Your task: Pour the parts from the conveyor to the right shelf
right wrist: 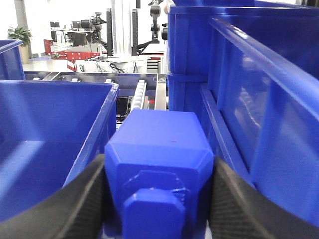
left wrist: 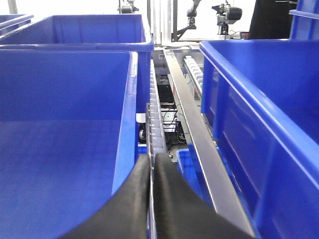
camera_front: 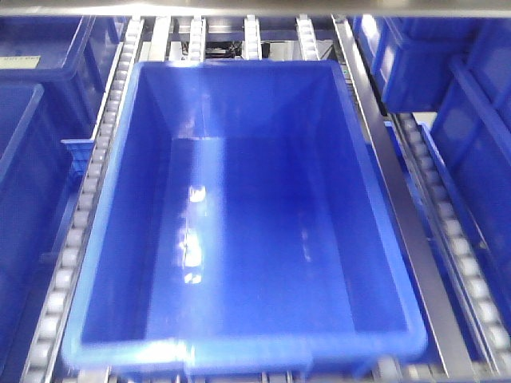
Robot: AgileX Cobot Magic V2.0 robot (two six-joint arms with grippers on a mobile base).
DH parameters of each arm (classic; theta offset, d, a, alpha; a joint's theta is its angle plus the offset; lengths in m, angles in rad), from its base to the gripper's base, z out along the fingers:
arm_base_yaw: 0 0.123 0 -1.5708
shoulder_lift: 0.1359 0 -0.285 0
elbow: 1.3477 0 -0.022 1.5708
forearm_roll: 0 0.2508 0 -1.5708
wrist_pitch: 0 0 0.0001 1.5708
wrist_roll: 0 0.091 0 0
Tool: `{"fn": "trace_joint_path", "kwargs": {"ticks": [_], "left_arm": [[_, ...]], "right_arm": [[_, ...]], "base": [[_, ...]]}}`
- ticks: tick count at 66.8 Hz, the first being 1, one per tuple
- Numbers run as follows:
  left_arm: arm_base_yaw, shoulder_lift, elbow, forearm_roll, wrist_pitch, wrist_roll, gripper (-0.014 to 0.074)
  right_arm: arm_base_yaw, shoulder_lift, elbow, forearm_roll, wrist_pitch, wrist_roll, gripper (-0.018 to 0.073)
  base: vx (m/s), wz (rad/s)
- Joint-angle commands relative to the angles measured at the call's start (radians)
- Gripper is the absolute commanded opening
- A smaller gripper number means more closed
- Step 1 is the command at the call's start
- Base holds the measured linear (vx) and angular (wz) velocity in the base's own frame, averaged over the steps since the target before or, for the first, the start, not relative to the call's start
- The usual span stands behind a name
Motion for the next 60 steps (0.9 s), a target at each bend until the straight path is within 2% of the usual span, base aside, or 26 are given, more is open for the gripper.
{"fn": "trace_joint_path", "kwargs": {"ticks": [1,60], "left_arm": [[-0.005,-0.006,-0.02,-0.006,-0.073,-0.007,-0.0006],[-0.005,-0.006,-0.02,-0.006,-0.073,-0.007,-0.0006]], "right_arm": [[-0.001,0.013,-0.027,0.0,-0.081,-0.006,-0.0004],[-0.001,0.013,-0.027,0.0,-0.081,-0.006,-0.0004]], "base": [[0.19,0.03],[0.09,0.04]]}}
